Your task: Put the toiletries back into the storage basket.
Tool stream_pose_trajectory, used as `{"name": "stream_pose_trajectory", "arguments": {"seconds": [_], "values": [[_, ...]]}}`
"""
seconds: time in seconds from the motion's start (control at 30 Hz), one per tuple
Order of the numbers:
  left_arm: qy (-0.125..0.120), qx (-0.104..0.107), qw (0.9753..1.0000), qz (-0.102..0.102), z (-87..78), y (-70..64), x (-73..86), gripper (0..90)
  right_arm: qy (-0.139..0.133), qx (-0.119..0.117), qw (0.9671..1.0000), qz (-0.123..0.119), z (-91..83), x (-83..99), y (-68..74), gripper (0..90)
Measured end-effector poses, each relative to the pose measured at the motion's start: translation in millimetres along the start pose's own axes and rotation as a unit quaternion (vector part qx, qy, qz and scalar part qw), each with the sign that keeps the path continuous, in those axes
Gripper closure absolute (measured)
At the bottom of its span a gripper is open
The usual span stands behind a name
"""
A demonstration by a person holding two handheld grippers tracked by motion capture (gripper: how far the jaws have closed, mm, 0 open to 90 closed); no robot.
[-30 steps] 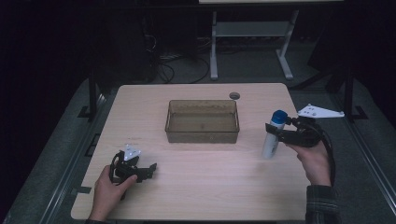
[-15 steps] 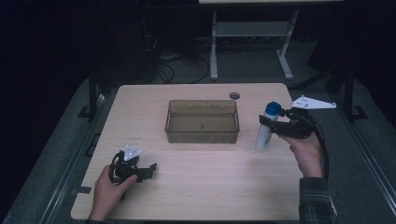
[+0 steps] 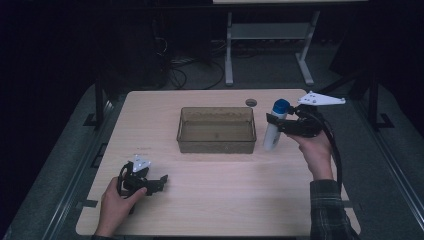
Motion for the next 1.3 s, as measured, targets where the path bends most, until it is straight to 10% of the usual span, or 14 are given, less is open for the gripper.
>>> {"name": "stream_pose_trajectory", "arguments": {"seconds": [1.3], "values": [[-0.001,0.001,1.0000,0.001,-0.1,-0.7,0.1,12.4,-0.013,-0.010,0.9998,-0.015,69.9,-21.5,28.7,34.3]]}}
Point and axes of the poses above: each handheld gripper's, and its own axes: z roughly forward along the jaws, x roughly out of its underside, y roughly to its left, the point moved 3 cm from there along z, roughly forward along the jaws, and after that the axes turned 8 degrees about z, right-handed, at the moved point
